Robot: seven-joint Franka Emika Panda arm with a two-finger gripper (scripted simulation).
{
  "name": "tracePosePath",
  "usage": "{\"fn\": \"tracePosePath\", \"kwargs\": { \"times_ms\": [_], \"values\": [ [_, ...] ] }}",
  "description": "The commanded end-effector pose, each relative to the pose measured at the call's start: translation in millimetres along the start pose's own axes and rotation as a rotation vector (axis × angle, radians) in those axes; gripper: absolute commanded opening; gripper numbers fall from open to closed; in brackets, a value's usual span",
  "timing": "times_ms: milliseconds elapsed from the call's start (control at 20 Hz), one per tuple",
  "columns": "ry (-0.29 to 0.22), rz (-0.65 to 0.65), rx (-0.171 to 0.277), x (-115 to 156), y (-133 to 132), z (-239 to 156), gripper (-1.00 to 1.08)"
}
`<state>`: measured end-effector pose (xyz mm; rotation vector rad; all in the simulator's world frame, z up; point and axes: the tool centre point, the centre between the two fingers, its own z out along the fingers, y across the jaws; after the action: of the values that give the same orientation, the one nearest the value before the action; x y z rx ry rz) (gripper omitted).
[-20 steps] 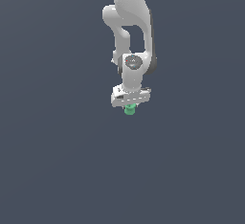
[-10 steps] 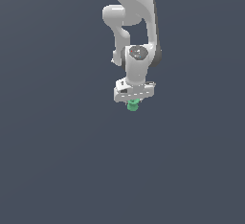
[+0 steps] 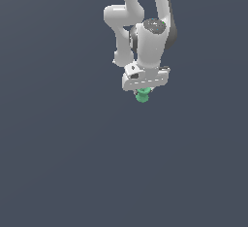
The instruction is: Pick up the object and move it to a goal position.
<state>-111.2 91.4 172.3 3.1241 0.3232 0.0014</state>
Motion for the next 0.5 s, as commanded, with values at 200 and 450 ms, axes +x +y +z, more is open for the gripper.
{"fn": "tracePosePath", "kwargs": {
  "times_ms": [200, 450],
  "values": [
    [0.0, 0.0, 0.0, 3, -26, -66, -1.0],
    [-0.001, -0.001, 0.0, 7, -46, -115, -1.0]
  ]
}}
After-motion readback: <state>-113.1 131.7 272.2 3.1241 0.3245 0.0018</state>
